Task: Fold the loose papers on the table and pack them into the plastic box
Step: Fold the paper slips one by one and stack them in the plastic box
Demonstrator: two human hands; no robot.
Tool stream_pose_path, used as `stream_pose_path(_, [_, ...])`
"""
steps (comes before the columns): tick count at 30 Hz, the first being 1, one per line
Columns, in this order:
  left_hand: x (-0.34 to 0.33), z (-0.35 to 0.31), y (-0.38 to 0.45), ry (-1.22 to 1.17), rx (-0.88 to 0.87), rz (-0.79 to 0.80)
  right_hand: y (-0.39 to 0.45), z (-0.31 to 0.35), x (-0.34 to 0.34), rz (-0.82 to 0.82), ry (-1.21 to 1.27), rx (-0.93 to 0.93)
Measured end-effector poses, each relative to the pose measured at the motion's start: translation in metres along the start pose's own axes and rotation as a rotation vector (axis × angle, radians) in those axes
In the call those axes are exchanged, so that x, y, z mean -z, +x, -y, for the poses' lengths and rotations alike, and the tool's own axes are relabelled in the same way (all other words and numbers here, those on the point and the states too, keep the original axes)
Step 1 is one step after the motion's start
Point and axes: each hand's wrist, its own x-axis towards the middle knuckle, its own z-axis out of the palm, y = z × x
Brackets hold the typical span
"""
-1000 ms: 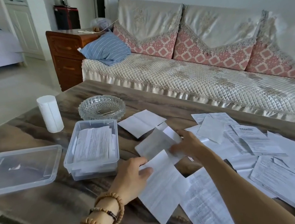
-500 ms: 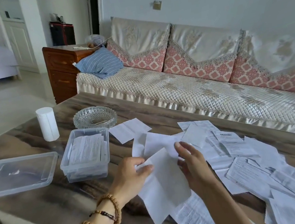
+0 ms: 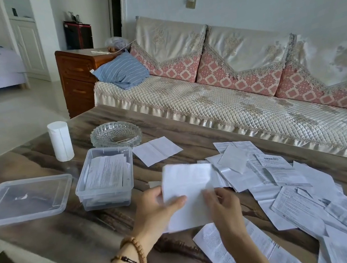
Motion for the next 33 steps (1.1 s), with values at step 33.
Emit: stream_pose_path(33, [0.008,0.036,0.059,0.359,-0.045,0.082,0.208,0.030,-0.068,0.219,-0.049,-0.076])
